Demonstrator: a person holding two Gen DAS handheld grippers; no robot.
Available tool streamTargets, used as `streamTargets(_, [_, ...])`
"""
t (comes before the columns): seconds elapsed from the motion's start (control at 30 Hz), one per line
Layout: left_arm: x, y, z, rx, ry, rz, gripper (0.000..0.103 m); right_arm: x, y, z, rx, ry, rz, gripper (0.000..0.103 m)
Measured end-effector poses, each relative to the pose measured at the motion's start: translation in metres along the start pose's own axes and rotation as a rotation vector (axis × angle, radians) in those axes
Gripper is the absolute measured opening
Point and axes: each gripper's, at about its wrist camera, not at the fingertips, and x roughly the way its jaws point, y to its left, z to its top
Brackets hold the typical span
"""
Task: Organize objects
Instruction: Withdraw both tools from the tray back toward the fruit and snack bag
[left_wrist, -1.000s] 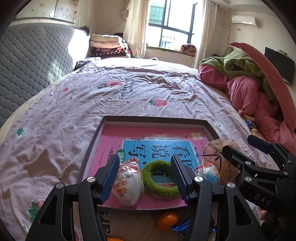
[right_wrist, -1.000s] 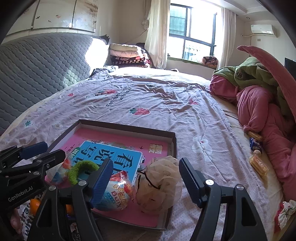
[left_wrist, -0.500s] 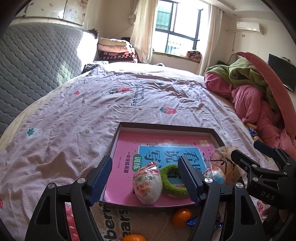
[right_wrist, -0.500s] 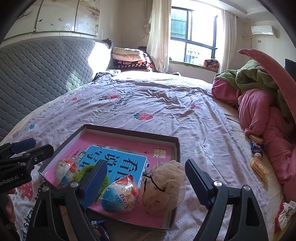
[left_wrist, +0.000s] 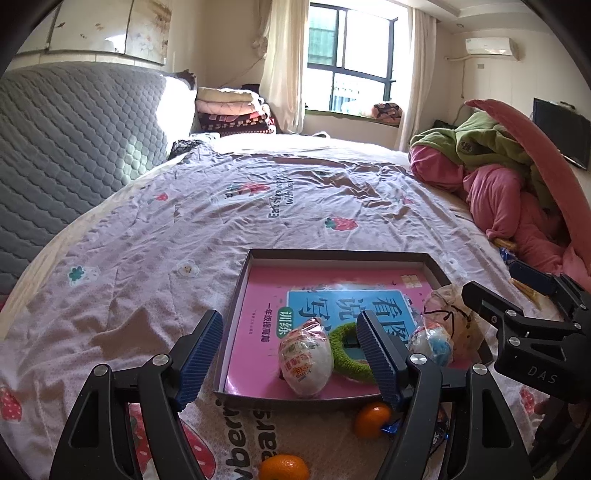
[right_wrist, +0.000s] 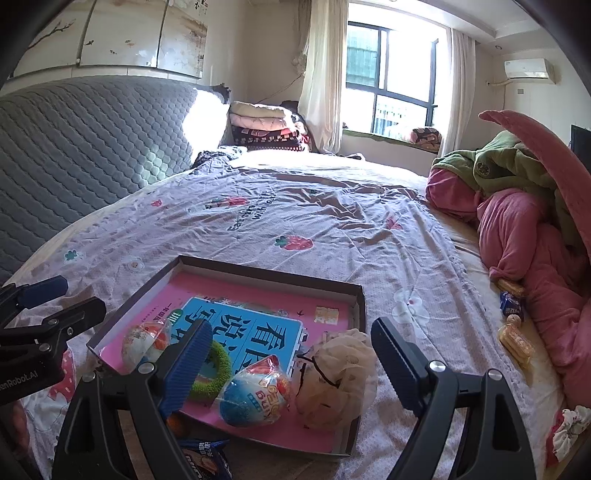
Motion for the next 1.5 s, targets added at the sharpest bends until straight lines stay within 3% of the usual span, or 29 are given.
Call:
streamTargets(0.7, [-0.025, 0.008, -0.013, 0.034, 0.000, 0.031, 0.076, -0.034, 0.019, -0.010, -0.023, -0.034, 0.052, 0.088])
streamTargets(1.27, [-0.038, 0.015, -0.030, 0.048, 0.011, 0.063, 0.076, -0.041, 0.024, -0.027, -0.036, -0.006, 0.059, 0.088])
streamTargets(1.5, [-0.046, 0.015, -0.042, 0.025, 0.033, 0.039, 0.076, -0.047, 0.022, -0.034, -0.029, -0.001, 0.071, 0.088])
